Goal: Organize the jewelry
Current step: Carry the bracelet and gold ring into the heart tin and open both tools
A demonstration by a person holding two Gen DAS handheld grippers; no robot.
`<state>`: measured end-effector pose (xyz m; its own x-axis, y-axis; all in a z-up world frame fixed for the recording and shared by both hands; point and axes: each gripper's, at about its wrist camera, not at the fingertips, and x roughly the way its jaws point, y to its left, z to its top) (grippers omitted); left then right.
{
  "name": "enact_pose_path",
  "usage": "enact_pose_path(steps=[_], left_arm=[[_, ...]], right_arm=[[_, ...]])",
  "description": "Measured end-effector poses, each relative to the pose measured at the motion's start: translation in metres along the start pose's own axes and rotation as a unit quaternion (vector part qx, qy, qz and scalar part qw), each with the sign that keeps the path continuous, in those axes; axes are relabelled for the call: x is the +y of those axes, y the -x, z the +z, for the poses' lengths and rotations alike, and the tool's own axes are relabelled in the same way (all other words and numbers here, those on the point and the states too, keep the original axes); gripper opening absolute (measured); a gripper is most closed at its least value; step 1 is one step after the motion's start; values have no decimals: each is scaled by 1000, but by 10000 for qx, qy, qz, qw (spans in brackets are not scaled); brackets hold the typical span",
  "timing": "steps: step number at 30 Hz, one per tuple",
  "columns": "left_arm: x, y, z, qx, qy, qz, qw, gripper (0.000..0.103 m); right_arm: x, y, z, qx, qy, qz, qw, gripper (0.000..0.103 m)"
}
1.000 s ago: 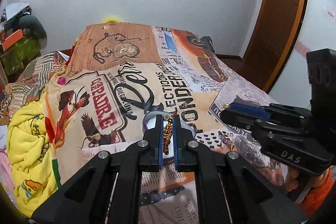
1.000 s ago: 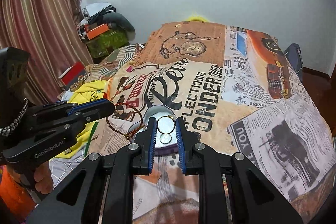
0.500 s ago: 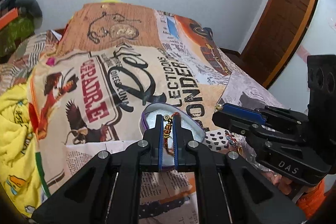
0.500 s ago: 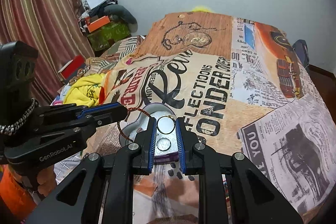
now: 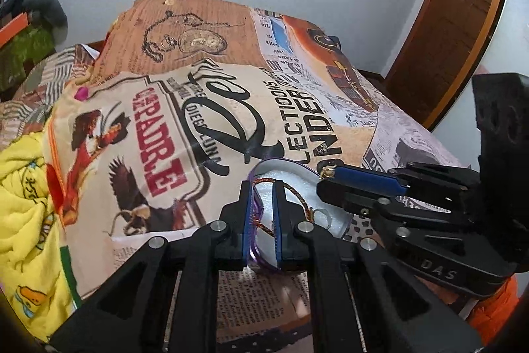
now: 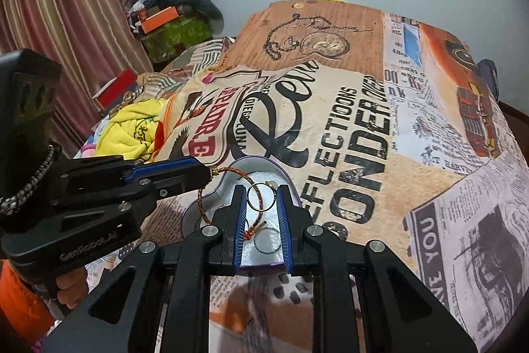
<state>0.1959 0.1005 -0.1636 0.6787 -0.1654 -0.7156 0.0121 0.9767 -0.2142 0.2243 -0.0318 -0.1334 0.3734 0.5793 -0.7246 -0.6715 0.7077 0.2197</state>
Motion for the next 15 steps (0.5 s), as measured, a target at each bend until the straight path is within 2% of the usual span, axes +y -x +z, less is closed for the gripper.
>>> enact_pose_path(steps=[2, 4, 6, 13, 15], left_arm=[[2, 4, 0, -45, 5, 48, 10000, 11], [6, 9, -1, -96, 46, 82, 9999, 22], [8, 12, -2, -154, 33, 185, 9997, 26], [11, 17, -9, -121, -52, 424, 9990, 29], [11, 18, -11, -110, -70, 465, 9988, 30]], right_arm=[[2, -3, 1, 22, 17, 13, 10000, 17], [3, -6, 1, 62, 33, 29, 10000, 17], [5, -8, 1, 100, 67, 22, 9999, 17], [7, -13, -1, 175, 109, -87, 9998, 17], [6, -13, 0, 242, 68, -98, 9996, 20]])
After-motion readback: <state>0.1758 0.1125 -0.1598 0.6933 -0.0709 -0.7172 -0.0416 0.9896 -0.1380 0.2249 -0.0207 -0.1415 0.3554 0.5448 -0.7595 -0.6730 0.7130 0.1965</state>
